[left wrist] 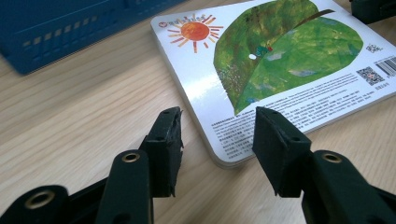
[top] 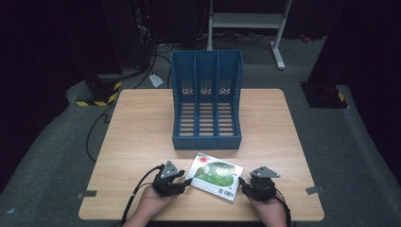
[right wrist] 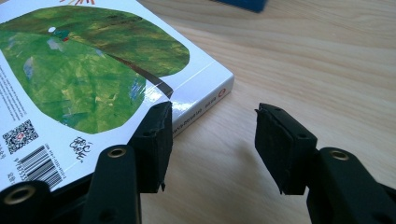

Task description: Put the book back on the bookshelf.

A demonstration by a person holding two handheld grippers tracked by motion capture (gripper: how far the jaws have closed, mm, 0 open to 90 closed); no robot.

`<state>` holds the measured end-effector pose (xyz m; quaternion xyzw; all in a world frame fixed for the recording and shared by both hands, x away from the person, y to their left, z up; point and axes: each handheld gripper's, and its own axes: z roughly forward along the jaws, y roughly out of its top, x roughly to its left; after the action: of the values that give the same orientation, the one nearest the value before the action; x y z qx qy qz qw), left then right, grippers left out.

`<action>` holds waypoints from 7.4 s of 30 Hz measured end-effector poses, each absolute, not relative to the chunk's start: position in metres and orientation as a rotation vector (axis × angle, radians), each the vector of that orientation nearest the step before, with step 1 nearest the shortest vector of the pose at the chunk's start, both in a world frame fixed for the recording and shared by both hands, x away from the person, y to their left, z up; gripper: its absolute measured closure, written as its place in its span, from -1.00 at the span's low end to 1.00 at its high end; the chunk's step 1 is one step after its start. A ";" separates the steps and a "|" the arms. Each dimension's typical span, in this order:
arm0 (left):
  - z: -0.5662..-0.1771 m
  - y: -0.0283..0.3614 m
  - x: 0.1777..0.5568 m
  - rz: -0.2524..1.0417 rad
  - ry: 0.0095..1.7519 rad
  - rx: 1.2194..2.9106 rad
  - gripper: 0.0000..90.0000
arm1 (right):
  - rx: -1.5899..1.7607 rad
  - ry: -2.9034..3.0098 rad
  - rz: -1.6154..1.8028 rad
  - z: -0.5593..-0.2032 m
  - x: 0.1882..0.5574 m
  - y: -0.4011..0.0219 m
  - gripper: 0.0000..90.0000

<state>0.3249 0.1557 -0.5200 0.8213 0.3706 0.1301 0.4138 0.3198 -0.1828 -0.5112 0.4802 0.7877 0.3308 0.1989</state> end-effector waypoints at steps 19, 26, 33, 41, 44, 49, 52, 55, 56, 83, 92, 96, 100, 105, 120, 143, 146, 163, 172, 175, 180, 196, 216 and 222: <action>-0.520 0.181 0.313 0.363 1.016 2.003 0.12 | 1.245 2.268 0.957 -0.511 0.334 -0.151 0.01; -0.518 0.175 0.317 0.407 0.976 2.009 0.37 | 1.255 2.284 0.934 -0.515 0.327 -0.160 0.09; -0.521 0.171 0.326 0.395 1.023 2.004 0.29 | 1.241 2.303 0.935 -0.514 0.318 -0.163 0.15; -0.521 0.170 0.325 0.386 1.009 2.011 0.27 | 1.231 2.329 0.993 -0.511 0.308 -0.165 0.02; -0.522 0.169 0.323 0.396 0.990 2.019 0.26 | 1.215 2.341 1.061 -0.507 0.301 -0.162 -0.11; -0.522 0.169 0.322 0.388 0.997 2.012 0.20 | 1.179 2.343 1.115 -0.502 0.299 -0.156 -0.22; -0.523 0.170 0.323 0.377 1.012 2.003 0.15 | 1.160 2.397 1.148 -0.505 0.299 -0.147 -0.27; -0.523 0.171 0.323 0.381 1.014 2.006 0.14 | 1.144 2.419 1.135 -0.507 0.299 -0.142 -0.30; -0.523 0.171 0.323 0.387 1.016 2.006 0.13 | 1.132 2.448 1.104 -0.510 0.300 -0.138 -0.37; -0.524 0.162 0.324 0.429 1.097 1.988 -0.29 | 1.142 2.436 1.082 -0.517 0.306 -0.138 -0.45; -0.525 0.156 0.327 0.373 1.154 1.957 -0.33 | 1.118 2.454 1.045 -0.521 0.306 -0.127 -0.48; -0.526 0.154 0.330 0.334 1.189 1.934 -0.30 | 1.111 2.448 1.036 -0.521 0.307 -0.124 -0.49; -0.525 0.153 0.330 0.315 1.223 1.903 -0.29 | 1.114 2.445 1.038 -0.521 0.307 -0.123 -0.50; -0.525 0.157 0.331 0.271 1.267 1.848 -0.23 | 1.112 2.441 1.032 -0.521 0.307 -0.122 -0.50; -0.517 0.167 0.328 0.239 1.245 1.735 -0.10 | 1.117 2.459 1.032 -0.522 0.307 -0.119 -0.66; -0.506 0.157 0.317 0.266 1.070 1.730 0.03 | 1.167 2.402 1.054 -0.522 0.306 -0.121 -0.46; -0.506 0.158 0.317 0.269 1.074 1.732 0.02 | 1.173 2.400 1.059 -0.522 0.306 -0.121 -0.45; -0.520 0.162 0.324 0.270 1.180 1.788 -0.24 | 1.135 2.403 1.033 -0.522 0.304 -0.120 -0.44; -0.523 0.162 0.326 0.249 1.218 1.790 -0.30 | 1.130 2.404 1.026 -0.522 0.304 -0.119 -0.45; -0.525 0.162 0.326 0.248 1.244 1.797 -0.32 | 1.126 2.404 1.021 -0.522 0.303 -0.119 -0.45; -0.525 0.163 0.326 0.231 1.256 1.790 -0.26 | 1.122 2.406 1.015 -0.523 0.303 -0.118 -0.45; -0.506 0.171 0.318 0.245 1.179 1.644 -0.13 | 1.113 2.428 1.026 -0.523 0.304 -0.117 -0.59; -0.515 0.174 0.327 0.182 1.218 1.663 -0.14 | 1.157 2.380 1.033 -0.523 0.304 -0.119 -0.41; -0.517 0.168 0.331 0.103 1.183 1.697 0.05 | 1.147 2.388 1.035 -0.523 0.304 -0.120 -0.41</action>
<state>0.3310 0.1682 -0.5172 0.7047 0.4914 0.0427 0.5100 0.3041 -0.1196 -0.5226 0.3988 0.8304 0.3598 0.1483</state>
